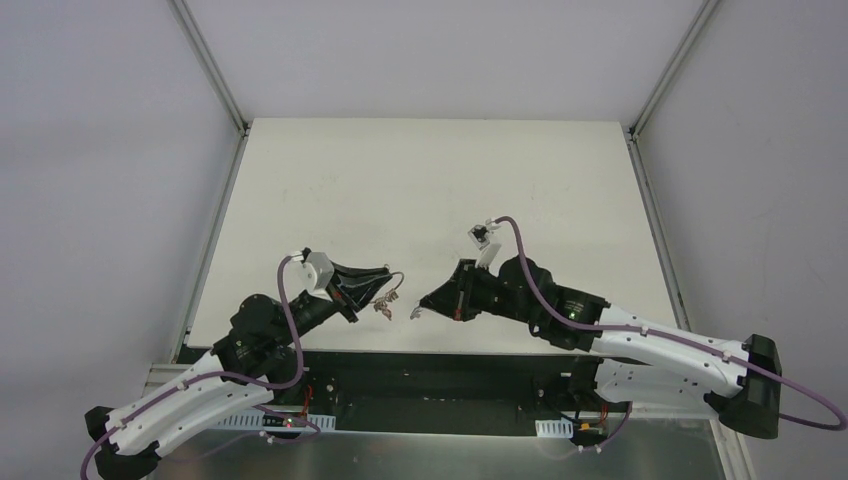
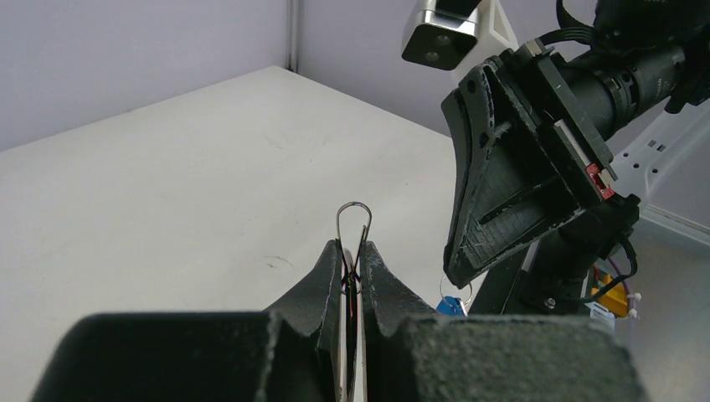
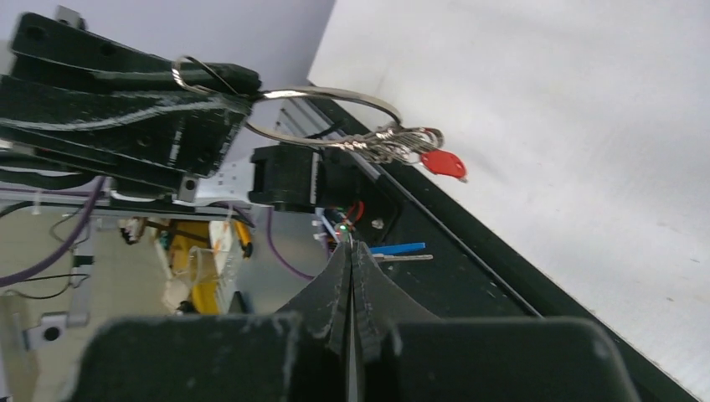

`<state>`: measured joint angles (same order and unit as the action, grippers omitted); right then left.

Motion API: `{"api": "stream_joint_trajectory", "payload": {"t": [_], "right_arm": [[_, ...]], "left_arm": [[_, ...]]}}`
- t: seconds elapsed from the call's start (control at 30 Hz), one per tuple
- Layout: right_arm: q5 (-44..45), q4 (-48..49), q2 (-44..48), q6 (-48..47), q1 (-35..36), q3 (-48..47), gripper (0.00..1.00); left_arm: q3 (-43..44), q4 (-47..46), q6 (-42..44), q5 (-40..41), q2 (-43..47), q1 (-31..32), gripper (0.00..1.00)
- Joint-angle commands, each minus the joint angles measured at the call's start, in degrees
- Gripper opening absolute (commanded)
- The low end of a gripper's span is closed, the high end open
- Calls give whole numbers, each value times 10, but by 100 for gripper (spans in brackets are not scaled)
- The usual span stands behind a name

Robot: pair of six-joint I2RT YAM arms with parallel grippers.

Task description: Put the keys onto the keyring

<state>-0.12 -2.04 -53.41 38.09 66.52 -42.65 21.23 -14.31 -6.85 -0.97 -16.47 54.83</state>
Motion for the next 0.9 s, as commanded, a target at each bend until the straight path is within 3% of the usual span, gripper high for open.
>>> {"api": "stream_joint_trajectory", "payload": {"t": [0.0,0.3,0.87], "right_arm": [[-36,161,2,59,-1,25,0],[-6,308,0,114,-1,70,0],[-14,396,-44,167,-1,73,0]], "left_arm": [[-7,-62,-5,-37,8,7,0],[-19,-88,1,-68,18,7,0],[-54,-161,27,-117,30,7,0]]}}
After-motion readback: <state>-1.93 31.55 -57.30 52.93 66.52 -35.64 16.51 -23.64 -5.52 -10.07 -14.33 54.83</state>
